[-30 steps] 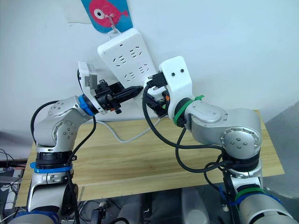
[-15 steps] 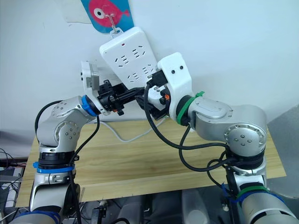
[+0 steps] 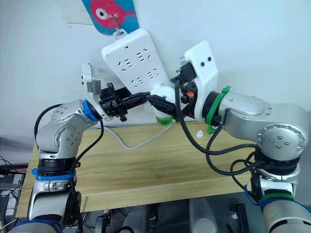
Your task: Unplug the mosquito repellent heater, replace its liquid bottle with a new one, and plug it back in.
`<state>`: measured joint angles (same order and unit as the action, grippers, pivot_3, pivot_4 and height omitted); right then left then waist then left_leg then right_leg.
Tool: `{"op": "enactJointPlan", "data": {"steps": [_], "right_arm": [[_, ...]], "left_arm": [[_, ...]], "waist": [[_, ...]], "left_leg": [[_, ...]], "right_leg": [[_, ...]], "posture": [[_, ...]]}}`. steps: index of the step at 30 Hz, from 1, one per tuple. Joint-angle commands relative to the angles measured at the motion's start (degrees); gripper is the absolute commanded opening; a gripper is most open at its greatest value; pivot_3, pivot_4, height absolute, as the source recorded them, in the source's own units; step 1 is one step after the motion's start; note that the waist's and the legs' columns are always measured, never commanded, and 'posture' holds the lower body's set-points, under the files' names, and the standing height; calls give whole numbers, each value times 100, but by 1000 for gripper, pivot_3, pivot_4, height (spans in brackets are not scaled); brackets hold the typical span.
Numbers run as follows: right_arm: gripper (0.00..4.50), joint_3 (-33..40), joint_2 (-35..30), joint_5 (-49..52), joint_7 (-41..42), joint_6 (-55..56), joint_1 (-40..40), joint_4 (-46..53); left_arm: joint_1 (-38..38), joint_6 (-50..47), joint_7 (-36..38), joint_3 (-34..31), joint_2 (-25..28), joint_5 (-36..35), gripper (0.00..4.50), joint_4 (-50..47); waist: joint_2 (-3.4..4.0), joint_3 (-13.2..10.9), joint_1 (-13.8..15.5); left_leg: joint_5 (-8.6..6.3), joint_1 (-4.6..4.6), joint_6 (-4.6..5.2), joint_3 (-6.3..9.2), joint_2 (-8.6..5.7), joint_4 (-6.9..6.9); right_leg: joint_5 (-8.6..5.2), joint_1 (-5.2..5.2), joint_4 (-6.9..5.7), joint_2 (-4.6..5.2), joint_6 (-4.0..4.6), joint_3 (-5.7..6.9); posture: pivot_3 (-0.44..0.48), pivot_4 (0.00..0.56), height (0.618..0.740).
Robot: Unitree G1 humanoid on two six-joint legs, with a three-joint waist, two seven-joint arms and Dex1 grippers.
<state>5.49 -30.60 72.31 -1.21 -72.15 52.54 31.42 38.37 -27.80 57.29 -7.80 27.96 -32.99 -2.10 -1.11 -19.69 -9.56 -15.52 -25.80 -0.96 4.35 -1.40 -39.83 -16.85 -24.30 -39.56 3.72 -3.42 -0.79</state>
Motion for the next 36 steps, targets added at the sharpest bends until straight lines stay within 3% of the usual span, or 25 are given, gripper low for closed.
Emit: {"op": "enactJointPlan", "data": {"steps": [1, 8, 21, 33, 36], "right_arm": [[4462, 229, -164, 488, 243, 167, 146, 80], [4462, 371, -799, 914, 1152, 377, 76, -32], [4462, -13, -1829, -944, 4013, 1767, -858, 249], [4462, -28, -1873, -1371, 4464, 2068, -1134, 243], [4500, -35, -1853, -1420, 4497, 2104, -1175, 251]], "left_arm": [[-29, 90, -14, -120, 85, -107, 1314, -65], [-106, 147, 81, -147, 206, -135, 1314, 4], [-61, 196, 440, -220, 524, -246, 1314, 316], [-21, 793, 814, -46, 686, 53, 1314, 831], [-42, 712, 890, -49, 765, 44, 2242, 858]], "waist": [[0, 0, -11], [0, 0, -17], [-1, 1, -29], [-1, 1, -50], [-1, 1, -65]], "left_leg": [[0, 0, 0, 0, 0, 0], [0, 0, 0, -4, 0, 1], [1, 3, -2, -8, 2, -2], [2, 8, -3, -10, 4, -2], [2, 8, -3, -10, 4, -2]], "right_leg": [[0, 0, 0, 0, 0, 0], [0, 1, 2, -1, 0, 0], [0, 1, 1, -6, 0, 0], [0, 1, -3, -6, 0, -2], [0, 1, -4, -6, 0, -2]], "posture": [[-339, 335, 740], [-339, 328, 740], [-330, 328, 740], [-327, 340, 740], [-318, 341, 740]]}}
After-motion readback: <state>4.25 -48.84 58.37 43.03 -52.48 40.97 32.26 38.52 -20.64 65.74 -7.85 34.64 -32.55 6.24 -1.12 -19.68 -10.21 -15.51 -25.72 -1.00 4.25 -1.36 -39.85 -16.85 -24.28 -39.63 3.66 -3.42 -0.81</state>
